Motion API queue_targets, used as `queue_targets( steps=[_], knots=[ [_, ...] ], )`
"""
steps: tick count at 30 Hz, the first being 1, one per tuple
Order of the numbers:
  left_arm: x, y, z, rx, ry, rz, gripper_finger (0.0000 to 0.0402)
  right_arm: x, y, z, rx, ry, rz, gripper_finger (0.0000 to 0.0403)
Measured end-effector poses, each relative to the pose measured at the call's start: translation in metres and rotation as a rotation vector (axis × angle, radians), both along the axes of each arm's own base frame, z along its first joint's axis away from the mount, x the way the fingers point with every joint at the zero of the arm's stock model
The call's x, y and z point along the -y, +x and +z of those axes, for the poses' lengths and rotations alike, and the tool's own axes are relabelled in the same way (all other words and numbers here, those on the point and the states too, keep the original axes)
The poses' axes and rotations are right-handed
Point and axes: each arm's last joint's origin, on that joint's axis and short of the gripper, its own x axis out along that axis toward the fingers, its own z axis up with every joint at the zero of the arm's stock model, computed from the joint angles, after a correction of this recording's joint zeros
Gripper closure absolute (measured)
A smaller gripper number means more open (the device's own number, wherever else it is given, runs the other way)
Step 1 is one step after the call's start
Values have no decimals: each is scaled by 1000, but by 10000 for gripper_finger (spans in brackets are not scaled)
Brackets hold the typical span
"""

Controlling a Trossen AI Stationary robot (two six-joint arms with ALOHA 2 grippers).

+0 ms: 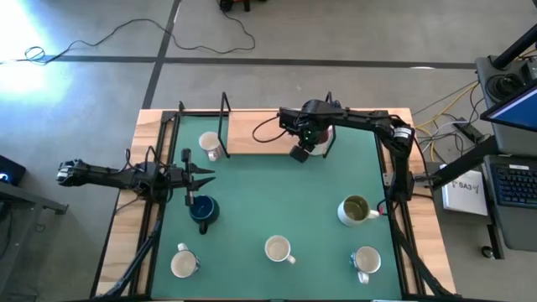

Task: Place coffee mugs
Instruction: Put the pink mug on the shelf, then put the green mug on the shelf

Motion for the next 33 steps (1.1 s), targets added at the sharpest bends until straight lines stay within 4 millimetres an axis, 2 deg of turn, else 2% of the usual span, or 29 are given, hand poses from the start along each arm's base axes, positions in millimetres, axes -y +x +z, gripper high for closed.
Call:
queue_targets(
  steps=[15, 26, 33],
  knots=[
    [0, 0, 0, 0, 0, 0, 333, 0, -1, 3, -10, -5, 6, 342],
    [0, 0, 0, 0, 0, 0, 333, -3, -8, 27, 34, -22, -31, 343],
    [0, 0, 0, 0, 0, 0, 333, -20, -9, 41, 90, -27, -32, 344]
  ],
)
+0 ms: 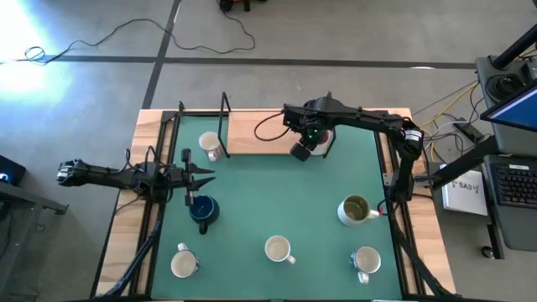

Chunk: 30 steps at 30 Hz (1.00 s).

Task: Place coffee mugs
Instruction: Put the green mug on the shelf

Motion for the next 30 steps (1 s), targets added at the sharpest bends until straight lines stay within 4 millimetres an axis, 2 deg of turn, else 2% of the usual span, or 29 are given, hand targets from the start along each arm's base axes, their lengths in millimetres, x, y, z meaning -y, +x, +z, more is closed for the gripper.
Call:
queue_targets(
  steps=[4, 9, 17, 25, 30],
  knots=[
    [0, 0, 0, 0, 0, 0, 333, -20, 4, 3, 10, -1, 35, 343],
    [0, 0, 0, 0, 0, 0, 333, -56, 10, 6, 10, 30, 100, 342],
    [0, 0, 0, -1, 0, 0, 333, -115, 0, 7, -108, 57, 45, 339],
    [0, 0, 0, -1, 0, 0, 333, -169, -11, -5, -182, 114, -36, 300],
    [0, 0, 0, -1, 0, 0, 333, -195, -21, -18, -244, 141, -81, 272]
  ],
)
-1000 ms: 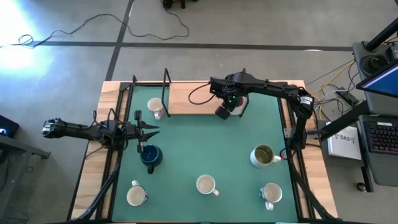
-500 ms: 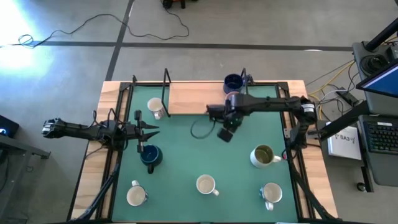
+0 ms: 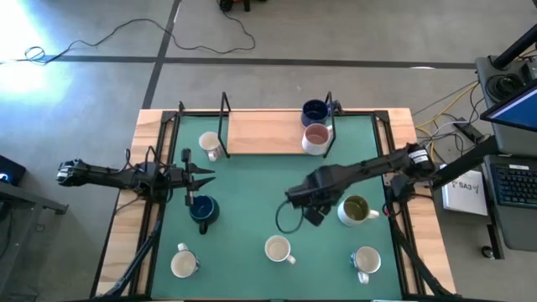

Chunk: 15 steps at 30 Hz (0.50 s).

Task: Place coffee mugs
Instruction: Put the green mug on the shelf

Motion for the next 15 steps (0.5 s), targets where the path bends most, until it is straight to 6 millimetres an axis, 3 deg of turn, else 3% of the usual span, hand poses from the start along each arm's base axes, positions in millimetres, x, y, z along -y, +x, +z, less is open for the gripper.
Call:
queue_targets(
  steps=[7, 15],
  knots=[
    [0, 0, 0, 0, 0, 0, 333, -7, -24, -12, -77, -18, -85, 248],
    [0, 0, 0, 1, 0, 0, 333, -1, -51, -33, 27, 22, -185, 247]
  ],
)
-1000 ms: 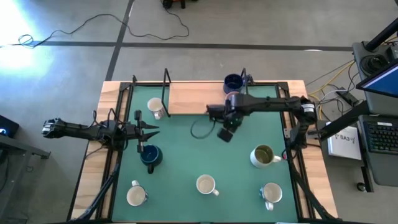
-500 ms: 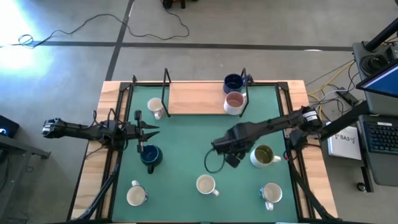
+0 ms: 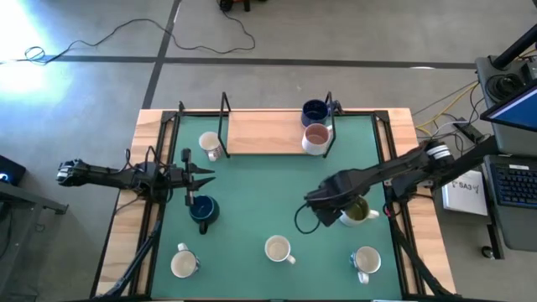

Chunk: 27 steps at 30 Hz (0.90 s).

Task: Place coffee mugs
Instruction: Put the green mug on the shelf

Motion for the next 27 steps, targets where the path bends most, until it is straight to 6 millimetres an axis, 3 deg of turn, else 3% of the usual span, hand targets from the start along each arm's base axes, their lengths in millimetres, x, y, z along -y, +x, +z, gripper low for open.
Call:
queue_targets(
  steps=[8, 14, 23, 27],
  knots=[
    [0, 0, 0, -1, 0, 0, 333, 7, -27, -21, 100, 32, -116, 258],
    [0, 0, 0, -1, 1, 0, 333, 8, -32, -38, 162, 51, -135, 279],
    [0, 0, 0, -1, 0, 0, 333, 7, -31, -44, 182, 99, -26, 375],
    [0, 0, 0, -1, 0, 0, 333, 4, -23, -35, 253, 132, 112, 386]
  ],
)
